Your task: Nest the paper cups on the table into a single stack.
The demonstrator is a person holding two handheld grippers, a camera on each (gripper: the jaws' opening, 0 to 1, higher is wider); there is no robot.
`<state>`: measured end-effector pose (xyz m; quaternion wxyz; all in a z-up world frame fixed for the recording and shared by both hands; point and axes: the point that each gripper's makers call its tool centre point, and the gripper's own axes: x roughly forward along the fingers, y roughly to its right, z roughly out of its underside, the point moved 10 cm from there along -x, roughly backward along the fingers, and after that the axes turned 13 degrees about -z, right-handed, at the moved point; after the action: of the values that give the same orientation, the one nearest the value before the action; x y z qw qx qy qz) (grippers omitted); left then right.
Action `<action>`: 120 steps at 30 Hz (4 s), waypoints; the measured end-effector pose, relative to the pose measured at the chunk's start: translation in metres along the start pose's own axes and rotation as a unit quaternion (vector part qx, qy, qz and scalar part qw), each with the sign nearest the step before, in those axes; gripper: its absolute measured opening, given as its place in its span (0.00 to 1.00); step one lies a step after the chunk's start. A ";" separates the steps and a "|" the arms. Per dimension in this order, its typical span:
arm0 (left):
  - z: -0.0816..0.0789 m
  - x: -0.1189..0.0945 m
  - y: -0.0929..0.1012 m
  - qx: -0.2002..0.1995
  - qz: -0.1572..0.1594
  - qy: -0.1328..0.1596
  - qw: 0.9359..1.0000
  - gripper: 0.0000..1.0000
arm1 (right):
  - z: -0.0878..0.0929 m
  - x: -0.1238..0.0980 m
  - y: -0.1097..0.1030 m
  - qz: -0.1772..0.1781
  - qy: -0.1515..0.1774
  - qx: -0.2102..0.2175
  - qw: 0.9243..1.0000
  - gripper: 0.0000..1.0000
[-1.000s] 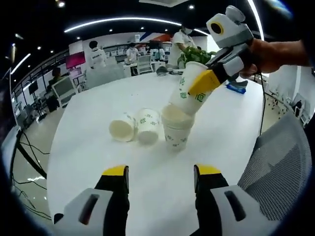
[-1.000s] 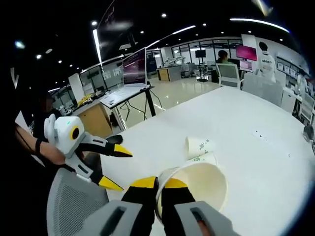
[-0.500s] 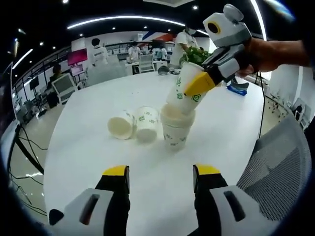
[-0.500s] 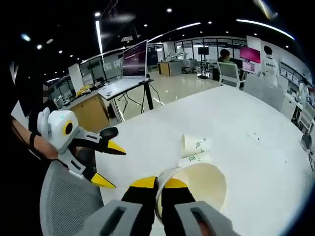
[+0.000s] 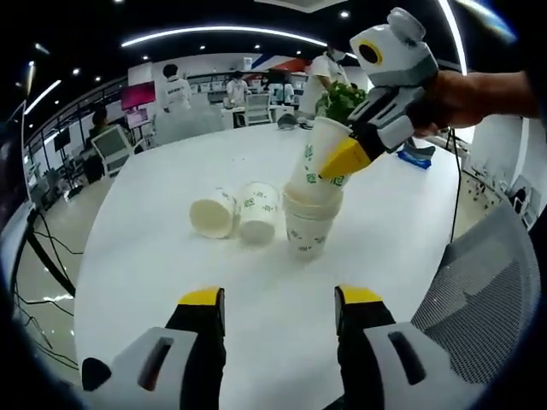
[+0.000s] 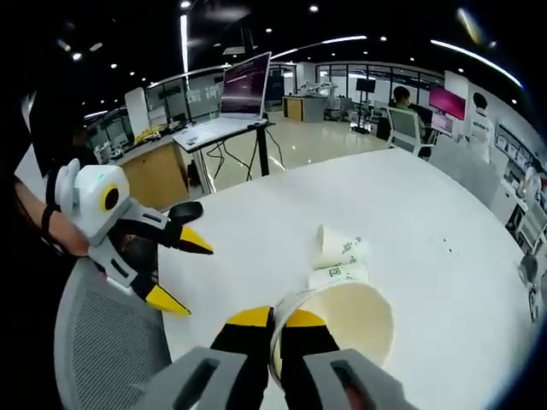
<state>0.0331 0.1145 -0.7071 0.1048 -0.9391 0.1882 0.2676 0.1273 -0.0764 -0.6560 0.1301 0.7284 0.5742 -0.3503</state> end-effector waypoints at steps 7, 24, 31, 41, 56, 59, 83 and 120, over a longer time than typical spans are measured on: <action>0.000 -0.001 -0.001 -0.001 -0.002 0.001 1.000 0.49 | 0.001 0.001 -0.003 0.000 -0.011 -0.003 1.000 0.00; 0.004 0.002 -0.001 0.000 0.003 -0.005 1.000 0.49 | 0.006 0.012 -0.004 0.012 -0.071 -0.065 0.995 0.00; 0.005 0.003 -0.002 -0.001 0.003 -0.005 1.000 0.49 | 0.005 0.015 -0.002 0.011 -0.081 -0.072 0.994 0.01; 0.007 0.003 0.000 0.000 0.006 -0.008 1.000 0.49 | 0.004 0.015 -0.003 0.008 -0.088 -0.078 0.993 0.02; 0.006 0.002 0.002 -0.001 0.007 -0.008 1.000 0.49 | 0.004 0.007 -0.004 0.013 -0.039 -0.048 0.998 0.10; 0.007 0.003 0.001 -0.003 0.006 -0.009 1.000 0.48 | 0.006 0.005 -0.002 0.018 -0.022 -0.035 0.999 0.14; 0.008 0.005 0.001 -0.004 0.007 -0.014 1.000 0.48 | 0.040 -0.024 -0.015 0.060 0.068 0.058 0.994 0.39; -0.015 0.066 -0.071 0.042 -0.027 -0.030 0.998 0.47 | 0.092 -0.040 -0.045 0.096 0.144 0.169 0.970 0.52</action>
<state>0.1209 0.1553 -0.7230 0.1567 -0.9302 0.1704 0.2849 0.0486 -0.1464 -0.6862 -0.0458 0.8343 0.4467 -0.3198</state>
